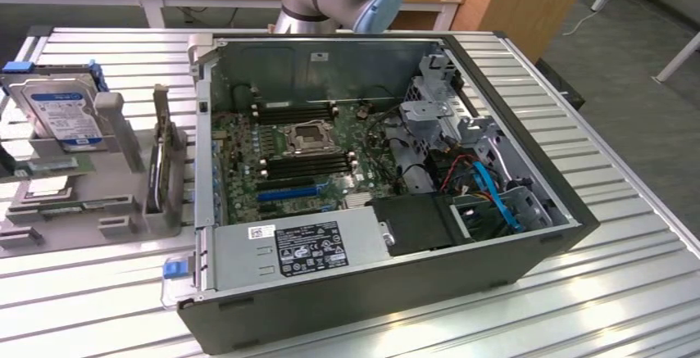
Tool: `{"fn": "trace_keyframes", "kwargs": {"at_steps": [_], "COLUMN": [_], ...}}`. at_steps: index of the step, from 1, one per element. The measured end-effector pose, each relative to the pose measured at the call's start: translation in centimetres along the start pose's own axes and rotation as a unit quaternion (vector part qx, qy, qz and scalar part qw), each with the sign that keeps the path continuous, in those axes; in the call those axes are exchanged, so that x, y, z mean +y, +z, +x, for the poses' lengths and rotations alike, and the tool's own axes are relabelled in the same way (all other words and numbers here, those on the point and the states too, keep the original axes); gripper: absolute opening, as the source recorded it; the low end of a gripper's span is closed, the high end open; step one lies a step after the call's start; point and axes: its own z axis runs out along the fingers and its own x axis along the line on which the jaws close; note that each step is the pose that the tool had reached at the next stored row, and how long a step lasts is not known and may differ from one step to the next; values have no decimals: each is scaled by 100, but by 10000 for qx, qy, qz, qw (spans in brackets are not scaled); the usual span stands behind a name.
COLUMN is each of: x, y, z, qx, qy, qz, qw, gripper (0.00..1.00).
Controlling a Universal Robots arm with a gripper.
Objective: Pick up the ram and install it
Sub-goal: 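Pick up the ram and move it above insertion slot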
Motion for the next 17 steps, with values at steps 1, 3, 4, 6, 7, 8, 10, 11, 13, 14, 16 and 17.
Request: {"fn": "trace_keyframes", "kwargs": {"at_steps": [1, 3, 4, 6, 7, 8, 10, 11, 13, 14, 16, 17], "x": [0, 1, 2, 2, 3, 3, 1, 0, -1, -1, -12, -42], "y": [-45, -135, -183, -272, -317, -362, -454, -500, -559, -561, -564, -564], "z": [2, 5, 7, 10, 12, 14, 17, 18, 22, 22, 24, 27], "qx": [0, 0, 1, 0, 0, 0, 0, 0, 1, 0, 0, 0], "qy": [-4, -6, -6, -6, -6, -6, -5, -5, -6, -6, -7, -7], "qz": [0, 0, 0, 1, 0, 0, 0, 0, 0, 1, 0, 1], "qw": [10000, 10000, 10000, 10000, 10000, 10000, 10000, 10000, 10000, 10000, 10000, 10000], "gripper": [13, 13, 13, 13, 13, 13, 13, 13, 13, 13, 13, 13]}}
